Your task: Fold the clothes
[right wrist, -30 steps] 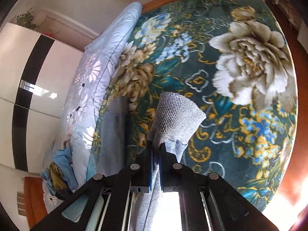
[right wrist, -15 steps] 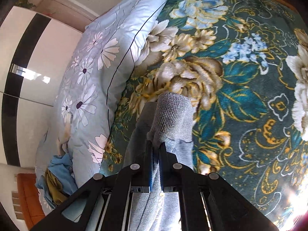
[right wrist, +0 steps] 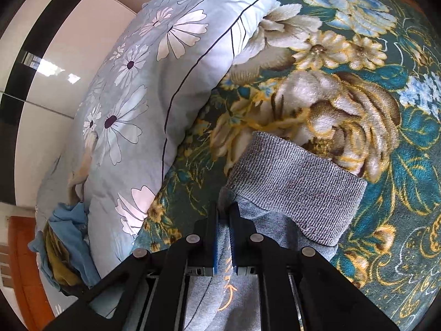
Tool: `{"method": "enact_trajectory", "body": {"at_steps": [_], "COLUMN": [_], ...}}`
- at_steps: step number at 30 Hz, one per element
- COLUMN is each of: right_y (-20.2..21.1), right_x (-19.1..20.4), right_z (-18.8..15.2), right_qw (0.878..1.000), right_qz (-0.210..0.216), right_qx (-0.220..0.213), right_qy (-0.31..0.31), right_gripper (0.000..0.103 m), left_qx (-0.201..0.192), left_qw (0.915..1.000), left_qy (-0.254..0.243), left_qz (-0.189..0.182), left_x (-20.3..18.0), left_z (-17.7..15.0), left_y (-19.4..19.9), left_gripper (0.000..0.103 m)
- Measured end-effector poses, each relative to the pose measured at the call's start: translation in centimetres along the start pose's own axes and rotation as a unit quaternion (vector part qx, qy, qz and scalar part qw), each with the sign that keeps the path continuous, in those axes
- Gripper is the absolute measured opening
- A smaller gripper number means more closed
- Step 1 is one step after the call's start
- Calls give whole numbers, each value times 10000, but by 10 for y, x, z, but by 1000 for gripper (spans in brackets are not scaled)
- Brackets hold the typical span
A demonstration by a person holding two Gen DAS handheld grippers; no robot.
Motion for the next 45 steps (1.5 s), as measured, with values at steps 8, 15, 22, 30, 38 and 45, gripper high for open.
{"method": "enact_trajectory", "body": {"at_steps": [8, 15, 22, 30, 38, 45], "right_y": [19, 55, 44, 8, -13, -21], "right_x": [6, -20, -100, -115, -108, -86], "right_z": [-4, -28, -44, -50, -38, -34], "right_qw": [9983, 9961, 9989, 9944, 9897, 9878], "right_qz": [493, 417, 308, 713, 1211, 1338], "right_qx": [-77, -282, -59, 181, 112, 106], "right_qy": [298, 721, -340, -759, -757, -784], "right_gripper": [45, 48, 49, 49, 49, 23], "left_qx": [31, -26, 217, 68, -119, -363], "left_qw": [9961, 9765, 9842, 9824, 9764, 9785], "left_qy": [-856, -1854, -1041, -1443, -1684, -1549], "left_qz": [-217, 1095, 1418, 1184, 1344, 1315], "left_x": [-35, -27, 48, 43, 41, 43], "left_z": [-10, -44, -65, -69, -65, -64], "left_y": [20, 53, 60, 22, 7, 10], "left_gripper": [52, 56, 56, 59, 59, 47]}}
Point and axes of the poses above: each gripper's, at about its wrist camera, not at the fingertips, and y roughly against the way its jaws point, x to its left, z to its top, the point moved 3 cm from there along -y, roughly the way its jaws point, and after that the axes turned 8 degrees about -y, right-handed, at the moved point
